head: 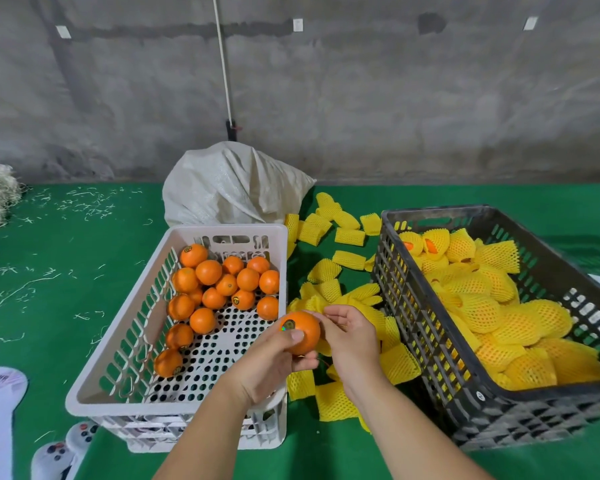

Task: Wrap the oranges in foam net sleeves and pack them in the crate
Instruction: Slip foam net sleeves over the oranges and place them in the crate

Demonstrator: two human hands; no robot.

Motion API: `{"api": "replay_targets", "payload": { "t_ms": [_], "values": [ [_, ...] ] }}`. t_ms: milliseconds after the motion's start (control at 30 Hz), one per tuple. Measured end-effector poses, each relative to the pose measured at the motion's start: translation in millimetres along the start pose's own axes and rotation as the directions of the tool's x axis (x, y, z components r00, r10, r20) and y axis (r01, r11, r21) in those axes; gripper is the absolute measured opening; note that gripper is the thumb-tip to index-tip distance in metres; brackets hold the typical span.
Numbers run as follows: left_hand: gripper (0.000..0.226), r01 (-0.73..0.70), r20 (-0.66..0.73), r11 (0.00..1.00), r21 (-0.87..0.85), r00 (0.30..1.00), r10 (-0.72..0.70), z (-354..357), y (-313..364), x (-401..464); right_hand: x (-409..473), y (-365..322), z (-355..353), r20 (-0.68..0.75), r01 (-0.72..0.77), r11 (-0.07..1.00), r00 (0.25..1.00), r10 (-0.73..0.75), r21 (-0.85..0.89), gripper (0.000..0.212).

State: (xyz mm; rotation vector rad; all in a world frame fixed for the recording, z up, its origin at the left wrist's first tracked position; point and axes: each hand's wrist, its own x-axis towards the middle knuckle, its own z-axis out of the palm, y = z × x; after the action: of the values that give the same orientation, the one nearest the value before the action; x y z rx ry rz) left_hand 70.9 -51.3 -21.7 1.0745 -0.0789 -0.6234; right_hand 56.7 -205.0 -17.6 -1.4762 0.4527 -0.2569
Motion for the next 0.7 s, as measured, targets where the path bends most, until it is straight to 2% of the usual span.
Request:
{"api": "replay_targets", "payload": {
  "t_ms": [100, 233, 333, 400, 467, 600, 700],
  "values": [
    [0.111, 0.012, -0.047, 0.996, -0.084, 0.999, -0.016, -5, -2, 0, 0, -3, -3, 0.053, 0.002, 1.0, 0.999, -0.002, 0.0, 0.013],
    [0.105, -0.071, -0.068, 0.995, -0.065, 0.995, 0.066, -2, -7, 1, -2, -2, -14, 0.006, 0.099, 0.995, 0.995, -0.099, -0.019, 0.01],
    [0.096, -0.142, -0.112, 0.989, -0.034, 0.984, 0.138, 1, -12, 1, -10, 4, -15, 0.023, 0.162, 0.972, 0.987, -0.161, -0.172, 0.014],
    [0.073, -0.178, -0.084, 0.984, 0.024, 0.98, 0.179, 5, -13, -1, -17, 6, -13, 0.061, 0.235, 0.926, 0.972, -0.227, -0.296, 0.014],
    [0.059, -0.211, -0.073, 0.971, 0.11, 0.973, 0.22, 9, -15, -4, -23, 7, -15, 0.059, 0.302, 0.895, 0.952, -0.299, -0.33, 0.014],
    [0.074, -0.239, -0.124, 0.915, 0.327, 0.948, 0.292, 13, -19, -7, -33, 5, -20, 0.065, 0.33, 0.919, 0.944, -0.323, -0.216, 0.011],
    [0.082, -0.259, -0.087, 0.856, 0.448, 0.94, 0.33, 14, -24, -6, -35, 4, -24, 0.066, 0.392, 0.89, 0.919, -0.388, -0.232, 0.01]
  ]
}}
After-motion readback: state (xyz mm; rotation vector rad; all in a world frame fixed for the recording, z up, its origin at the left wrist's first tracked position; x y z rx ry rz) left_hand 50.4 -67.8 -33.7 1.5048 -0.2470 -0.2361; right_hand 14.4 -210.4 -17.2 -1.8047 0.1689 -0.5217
